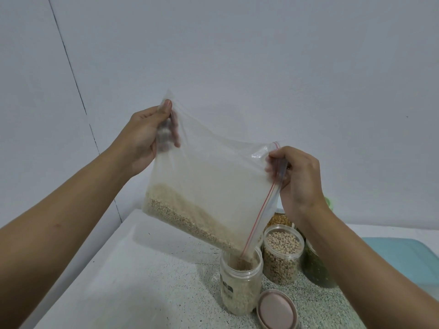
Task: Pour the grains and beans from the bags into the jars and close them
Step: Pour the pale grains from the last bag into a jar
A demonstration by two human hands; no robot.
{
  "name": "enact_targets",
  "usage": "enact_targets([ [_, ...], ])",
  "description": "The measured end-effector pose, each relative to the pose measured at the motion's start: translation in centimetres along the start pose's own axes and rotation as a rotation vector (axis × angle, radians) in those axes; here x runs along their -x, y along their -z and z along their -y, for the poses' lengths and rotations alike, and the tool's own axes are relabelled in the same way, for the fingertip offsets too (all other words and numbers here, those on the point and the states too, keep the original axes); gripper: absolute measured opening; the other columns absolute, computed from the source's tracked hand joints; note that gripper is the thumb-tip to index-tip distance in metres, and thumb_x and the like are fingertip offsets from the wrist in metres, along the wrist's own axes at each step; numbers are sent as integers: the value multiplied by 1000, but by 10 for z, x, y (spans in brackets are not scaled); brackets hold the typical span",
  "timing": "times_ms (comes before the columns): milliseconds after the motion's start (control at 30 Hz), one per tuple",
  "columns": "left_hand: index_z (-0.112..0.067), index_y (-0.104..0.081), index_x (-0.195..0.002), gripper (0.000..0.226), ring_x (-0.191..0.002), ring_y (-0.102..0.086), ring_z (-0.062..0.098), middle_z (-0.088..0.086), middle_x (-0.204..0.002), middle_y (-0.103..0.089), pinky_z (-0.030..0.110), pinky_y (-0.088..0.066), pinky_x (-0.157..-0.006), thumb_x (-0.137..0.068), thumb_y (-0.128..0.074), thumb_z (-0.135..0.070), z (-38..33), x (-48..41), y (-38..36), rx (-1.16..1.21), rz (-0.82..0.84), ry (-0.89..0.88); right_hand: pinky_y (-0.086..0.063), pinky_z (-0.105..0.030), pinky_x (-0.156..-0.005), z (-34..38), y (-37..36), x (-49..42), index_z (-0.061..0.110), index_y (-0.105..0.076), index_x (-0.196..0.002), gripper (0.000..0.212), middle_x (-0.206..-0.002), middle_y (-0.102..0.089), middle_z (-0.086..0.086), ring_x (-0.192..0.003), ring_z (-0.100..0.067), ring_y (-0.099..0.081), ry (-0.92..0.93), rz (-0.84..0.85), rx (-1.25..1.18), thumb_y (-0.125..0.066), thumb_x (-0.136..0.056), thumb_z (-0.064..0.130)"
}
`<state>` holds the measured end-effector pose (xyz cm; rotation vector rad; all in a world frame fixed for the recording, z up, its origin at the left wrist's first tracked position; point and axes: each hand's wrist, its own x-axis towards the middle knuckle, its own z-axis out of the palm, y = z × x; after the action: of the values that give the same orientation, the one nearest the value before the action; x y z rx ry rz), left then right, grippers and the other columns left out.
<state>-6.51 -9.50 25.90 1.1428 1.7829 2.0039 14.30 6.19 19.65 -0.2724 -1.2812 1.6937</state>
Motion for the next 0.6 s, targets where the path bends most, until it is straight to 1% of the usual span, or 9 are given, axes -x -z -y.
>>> enact_targets([
  [100,-16,-64,-77,38,-60,-59,23,6,-69,-62,39,-46,-77,-104,-53,-41,0,0,0,0,0,4,-41,-22,-53,0,0,0,1,-63,-70,21,-59,-61,-3,-53,-13,-54,0,0,8,-55,-89,-2],
  [200,-16,-64,-77,38,-60,-59,23,6,-70,-62,38,-48,-77,-104,-53,-40,-1,0,-1,6,0,4,-41,-22,-52,0,0,0,2,-63,-71,21,-59,-61,-2,-53,-13,-54,-1,-5,9,-55,-89,-2],
  [367,-15,-63,-77,38,-62,-59,23,8,-67,-63,43,-42,-85,-104,-52,-40,-2,0,-2,-7,6,-2,-41,-21,-51,-1,0,-2,2,-63,-72,21,-58,-61,-2,-52,-13,-54,-15,-7,8,-54,-90,-2],
  [600,-17,-63,-75,39,-61,-59,22,7,-67,-62,45,-38,-86,-104,-52,-41,-2,-1,0,-3,23,-14,-40,-21,-51,-1,1,-2,0,-62,-74,19,-58,-61,-3,-52,-12,-54,-8,-2,9,-54,-91,-1],
])
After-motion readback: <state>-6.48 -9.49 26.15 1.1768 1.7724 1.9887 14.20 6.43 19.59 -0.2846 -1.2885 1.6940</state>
